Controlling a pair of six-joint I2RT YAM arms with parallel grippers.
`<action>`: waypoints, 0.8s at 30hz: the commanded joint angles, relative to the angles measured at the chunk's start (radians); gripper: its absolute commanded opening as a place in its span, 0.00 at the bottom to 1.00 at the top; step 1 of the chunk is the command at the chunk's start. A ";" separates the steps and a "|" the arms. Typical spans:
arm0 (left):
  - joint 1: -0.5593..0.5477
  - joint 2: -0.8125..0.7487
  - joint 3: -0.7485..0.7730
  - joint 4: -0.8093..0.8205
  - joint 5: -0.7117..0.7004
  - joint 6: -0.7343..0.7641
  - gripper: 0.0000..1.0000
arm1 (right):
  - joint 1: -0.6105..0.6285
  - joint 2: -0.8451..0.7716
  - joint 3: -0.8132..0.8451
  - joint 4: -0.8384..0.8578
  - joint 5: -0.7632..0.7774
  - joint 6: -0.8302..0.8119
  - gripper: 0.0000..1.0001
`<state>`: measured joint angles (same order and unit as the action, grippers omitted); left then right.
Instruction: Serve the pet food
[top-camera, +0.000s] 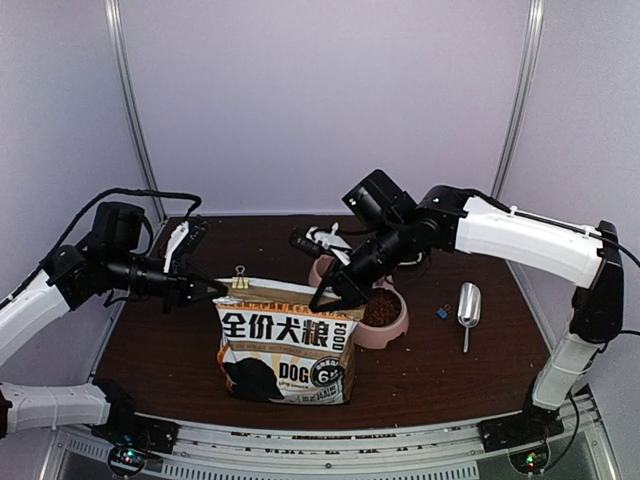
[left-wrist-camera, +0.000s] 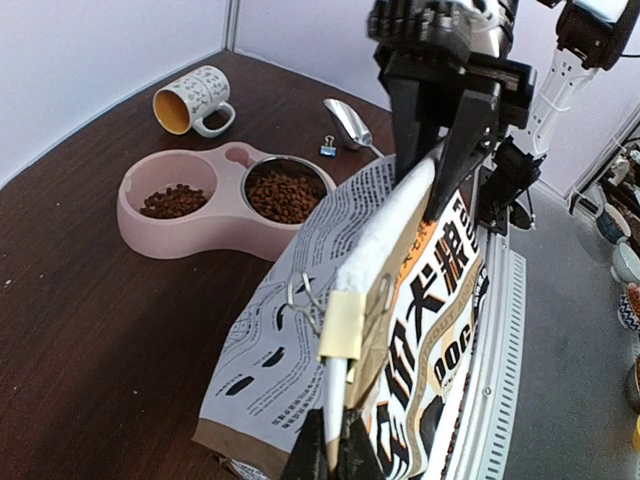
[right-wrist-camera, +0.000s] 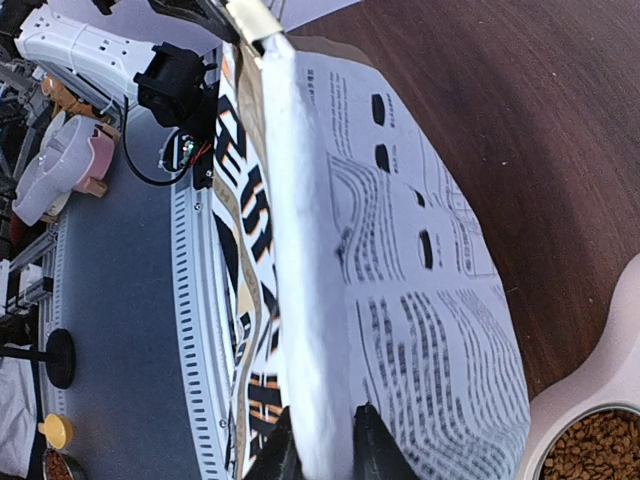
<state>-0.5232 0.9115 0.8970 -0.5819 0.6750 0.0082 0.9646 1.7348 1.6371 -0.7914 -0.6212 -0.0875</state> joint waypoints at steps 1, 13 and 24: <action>0.068 -0.012 0.095 0.071 0.010 0.046 0.00 | -0.048 -0.074 -0.070 -0.074 0.020 0.030 0.09; 0.142 0.035 0.113 0.085 0.064 0.066 0.00 | -0.068 -0.195 -0.225 0.030 0.017 0.094 0.02; 0.154 0.090 0.163 0.097 0.036 0.071 0.00 | -0.072 -0.242 -0.273 0.091 0.005 0.124 0.17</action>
<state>-0.4187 0.9962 0.9573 -0.6342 0.7635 0.0631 0.9089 1.5394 1.4048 -0.6449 -0.6384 0.0147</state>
